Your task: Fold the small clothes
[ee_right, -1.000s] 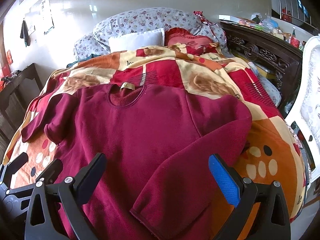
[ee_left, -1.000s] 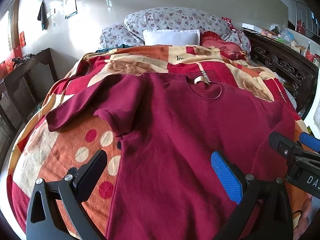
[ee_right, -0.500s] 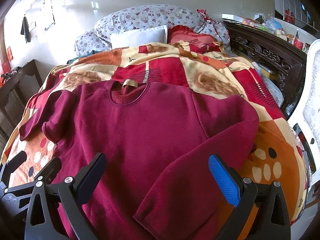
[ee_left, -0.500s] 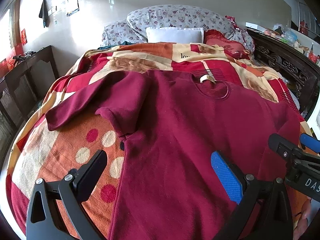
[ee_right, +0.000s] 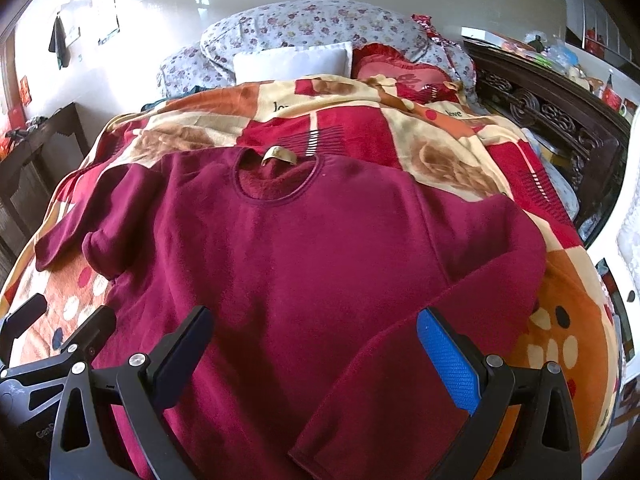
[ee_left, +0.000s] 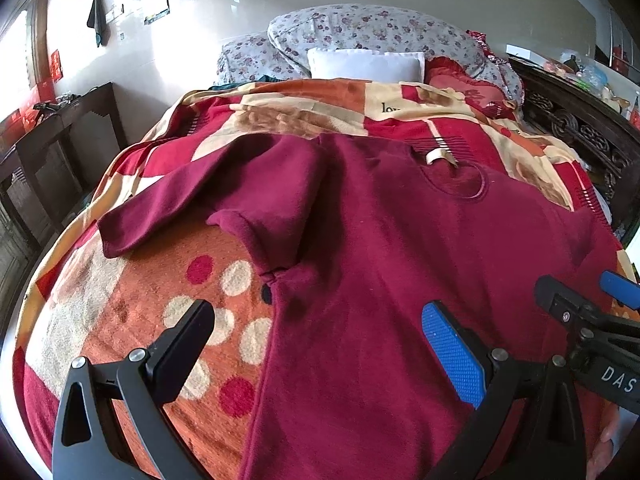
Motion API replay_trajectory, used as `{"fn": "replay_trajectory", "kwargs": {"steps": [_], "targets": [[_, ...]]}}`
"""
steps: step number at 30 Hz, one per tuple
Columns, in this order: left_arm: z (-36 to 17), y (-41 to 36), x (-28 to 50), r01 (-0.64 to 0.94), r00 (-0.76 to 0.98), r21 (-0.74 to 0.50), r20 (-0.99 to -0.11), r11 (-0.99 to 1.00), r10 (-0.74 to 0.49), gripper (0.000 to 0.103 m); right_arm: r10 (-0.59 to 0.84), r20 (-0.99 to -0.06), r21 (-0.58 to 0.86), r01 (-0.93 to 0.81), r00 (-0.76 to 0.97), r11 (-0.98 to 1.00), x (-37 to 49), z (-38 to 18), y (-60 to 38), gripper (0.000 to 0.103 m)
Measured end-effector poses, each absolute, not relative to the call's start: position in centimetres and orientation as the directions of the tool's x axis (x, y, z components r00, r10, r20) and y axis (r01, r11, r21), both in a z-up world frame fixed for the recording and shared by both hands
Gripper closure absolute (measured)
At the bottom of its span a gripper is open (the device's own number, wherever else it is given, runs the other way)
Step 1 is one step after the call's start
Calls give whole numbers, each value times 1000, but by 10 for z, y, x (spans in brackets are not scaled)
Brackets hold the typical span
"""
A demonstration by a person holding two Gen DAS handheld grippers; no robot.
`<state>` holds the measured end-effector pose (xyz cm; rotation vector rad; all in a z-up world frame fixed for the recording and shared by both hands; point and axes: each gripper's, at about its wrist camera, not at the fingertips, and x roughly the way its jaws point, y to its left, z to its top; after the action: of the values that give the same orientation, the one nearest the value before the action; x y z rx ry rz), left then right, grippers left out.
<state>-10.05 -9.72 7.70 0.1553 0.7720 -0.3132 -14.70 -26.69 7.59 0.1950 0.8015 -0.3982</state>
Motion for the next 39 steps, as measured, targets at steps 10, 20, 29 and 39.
{"fn": "replay_trajectory", "kwargs": {"steps": [10,20,29,39], "targets": [[68,-79,-81,298,668,21,-719,954,-193,0,-262,-749,10,406,609,914,-124,63,-260,0],[61,-45,-54,226,672,41,-730,973,-125,0,-227,-761,11,362,607,932,-96,56,-244,0],[61,19,-19,143,688,97,-725,985,-29,0,-190,-771,19,319,608,948,-83,50,-229,0],[33,74,36,113,666,145,-745,983,33,0,-158,-780,16,271,606,962,-75,45,-213,0]]}}
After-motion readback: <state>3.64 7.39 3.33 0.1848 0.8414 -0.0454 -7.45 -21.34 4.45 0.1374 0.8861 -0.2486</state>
